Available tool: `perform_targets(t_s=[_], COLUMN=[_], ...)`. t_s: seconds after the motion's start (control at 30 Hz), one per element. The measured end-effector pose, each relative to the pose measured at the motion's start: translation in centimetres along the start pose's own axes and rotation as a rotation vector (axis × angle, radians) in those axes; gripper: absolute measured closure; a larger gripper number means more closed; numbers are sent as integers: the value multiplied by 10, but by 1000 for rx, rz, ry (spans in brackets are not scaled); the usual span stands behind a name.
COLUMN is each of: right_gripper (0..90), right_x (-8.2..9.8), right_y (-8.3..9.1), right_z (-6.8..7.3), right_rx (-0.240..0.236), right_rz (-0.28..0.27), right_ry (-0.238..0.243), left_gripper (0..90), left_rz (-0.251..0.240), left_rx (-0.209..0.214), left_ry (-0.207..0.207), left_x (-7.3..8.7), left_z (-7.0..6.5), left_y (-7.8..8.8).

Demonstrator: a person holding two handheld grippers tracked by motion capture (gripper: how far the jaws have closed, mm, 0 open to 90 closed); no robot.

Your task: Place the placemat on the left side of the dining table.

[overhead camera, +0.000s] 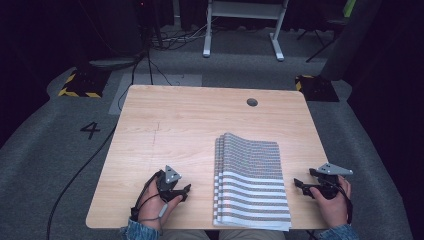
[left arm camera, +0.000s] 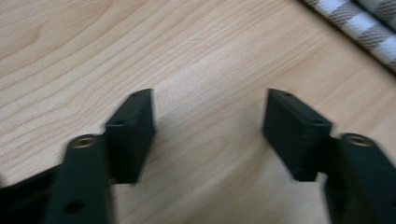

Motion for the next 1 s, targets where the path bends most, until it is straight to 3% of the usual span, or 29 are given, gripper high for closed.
perform_targets(t_s=[0.03, 0.1, 0.13, 0.2, 0.3, 0.33, 0.4, 0.5, 0.63, 0.87, 1.0], right_gripper=[180, 180, 180, 180, 180, 180, 180, 180, 180, 180, 180], right_x=[0, 0, 0, 0, 0, 0, 0, 0, 0, 0, 0], right_y=[0, 0, 0, 0, 0, 0, 0, 0, 0, 0, 0], right_z=[0, 0, 0, 0, 0, 0, 0, 0, 0, 0, 0], right_rx=[0, 0, 0, 0, 0, 0, 0, 0, 0, 0, 0], right_rz=[0, 0, 0, 0, 0, 0, 0, 0, 0, 0, 0], right_ry=[0, 0, 0, 0, 0, 1, 0, 0, 0, 0, 0], left_gripper=[366, 368, 367, 364, 389, 404, 431, 427, 436, 427, 413], left_rz=[0, -74, -74, -132, -144, -144, -133, -143, -226, -297, -298], left_rx=[0, 18, 18, 30, 42, 42, 81, 88, 126, 177, 216], left_ry=[0, 13, 13, 9, -17, -17, 8, 6, -26, -52, -63], left_x=[0, -10, -10, -19, -29, -29, -38, -45, -66, -89, -97], left_z=[0, -1, -1, -3, -9, -9, -14, -18, -30, -45, -53], left_y=[0, 10, 10, 18, 27, 27, 32, 35, 38, 24, 12])
Point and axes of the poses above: each handheld gripper's, and its own axes: y roughly backward along the jaws, x roughly out of its underside, z roughly to its left, the point moved 4 cm from there along -y, roughly forward along the jaws, and after that the axes turned 15 degrees about -y, right-handed, at the moved point
